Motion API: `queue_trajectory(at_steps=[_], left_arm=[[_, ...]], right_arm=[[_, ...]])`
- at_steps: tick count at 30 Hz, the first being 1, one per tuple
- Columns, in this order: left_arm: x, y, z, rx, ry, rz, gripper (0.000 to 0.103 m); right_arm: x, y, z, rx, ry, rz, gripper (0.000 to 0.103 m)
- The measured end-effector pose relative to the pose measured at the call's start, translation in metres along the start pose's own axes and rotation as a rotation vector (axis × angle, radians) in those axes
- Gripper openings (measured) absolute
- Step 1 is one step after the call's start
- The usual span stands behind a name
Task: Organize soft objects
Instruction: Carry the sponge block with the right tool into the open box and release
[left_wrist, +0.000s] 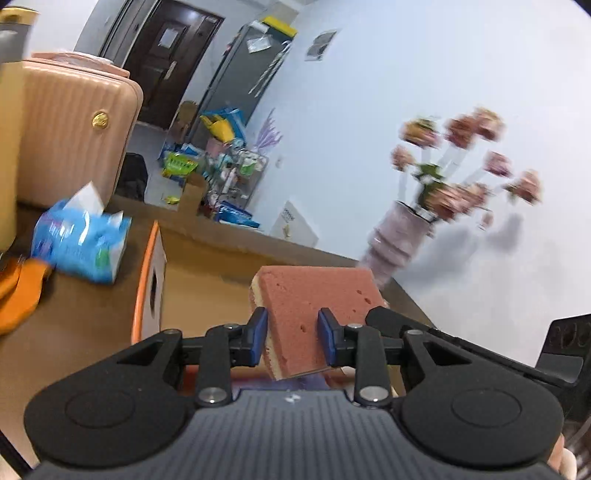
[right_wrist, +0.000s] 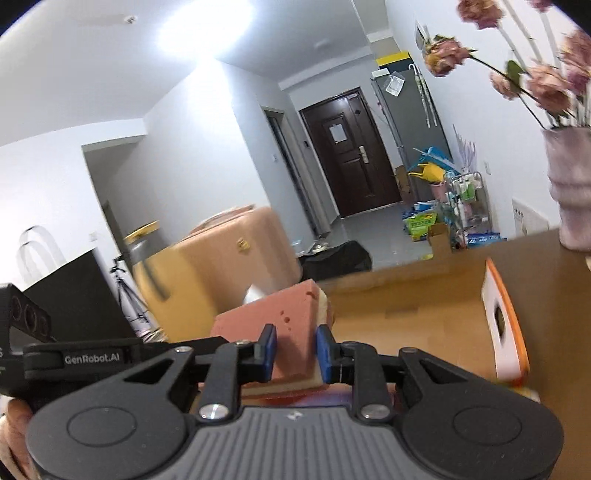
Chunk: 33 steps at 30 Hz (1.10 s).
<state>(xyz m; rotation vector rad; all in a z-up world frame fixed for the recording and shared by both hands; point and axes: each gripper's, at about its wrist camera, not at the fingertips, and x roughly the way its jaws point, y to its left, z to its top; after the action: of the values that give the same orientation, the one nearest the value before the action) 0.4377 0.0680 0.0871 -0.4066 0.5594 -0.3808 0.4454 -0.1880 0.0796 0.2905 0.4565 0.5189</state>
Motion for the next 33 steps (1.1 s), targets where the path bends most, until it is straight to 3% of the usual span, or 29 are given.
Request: queue_trajectory(at_steps=[4,7,12,15,20,23,28,29,30,31,32,33], left_arm=[[0.078,0.034,0.049,-0.032,0.057,0.09,0.03],[0.13,0.061,0.065,-0.05,0.128,0.143,0.03],[0.188,0.082,0.07,0.02,0.211,0.244,0.03],[0.202,0.088,0.069,0.061,0.214,0.288,0.031],[0.203,0.087,0.066,0.103,0.197,0.29,0.044],[0.197,0.08,0.065,0.126,0.175,0.296,0.045],[0.162,0.069,0.077,0.132,0.134,0.279,0.049],[0.155,0.066,0.079,0.14,0.123,0.284,0.054],[0.141,0.062,0.081,0.152,0.107,0.291,0.058],[0.128,0.06,0.081,0.165,0.095,0.295,0.069],[0.117,0.057,0.08,0.184,0.084,0.299,0.074],[0.103,0.054,0.076,0.212,0.073,0.317,0.074]], right_arm=[[0.089,-0.03,0.037,0.076,0.107,-0.034,0.023],[0.147,-0.051,0.047,0.128,0.196,-0.072,0.023],[0.218,-0.074,0.04,0.183,0.315,-0.126,0.022],[0.24,-0.079,0.034,0.188,0.363,-0.129,0.023],[0.247,-0.074,0.03,0.127,0.376,-0.154,0.025],[0.248,-0.076,0.034,0.12,0.371,-0.161,0.025],[0.209,-0.072,0.056,0.082,0.319,-0.169,0.026],[0.194,-0.069,0.062,0.06,0.302,-0.176,0.026],[0.18,-0.067,0.066,0.04,0.285,-0.183,0.03],[0.161,-0.065,0.07,0.013,0.264,-0.195,0.039],[0.145,-0.064,0.075,-0.009,0.242,-0.205,0.045],[0.123,-0.061,0.079,-0.036,0.215,-0.221,0.058]])
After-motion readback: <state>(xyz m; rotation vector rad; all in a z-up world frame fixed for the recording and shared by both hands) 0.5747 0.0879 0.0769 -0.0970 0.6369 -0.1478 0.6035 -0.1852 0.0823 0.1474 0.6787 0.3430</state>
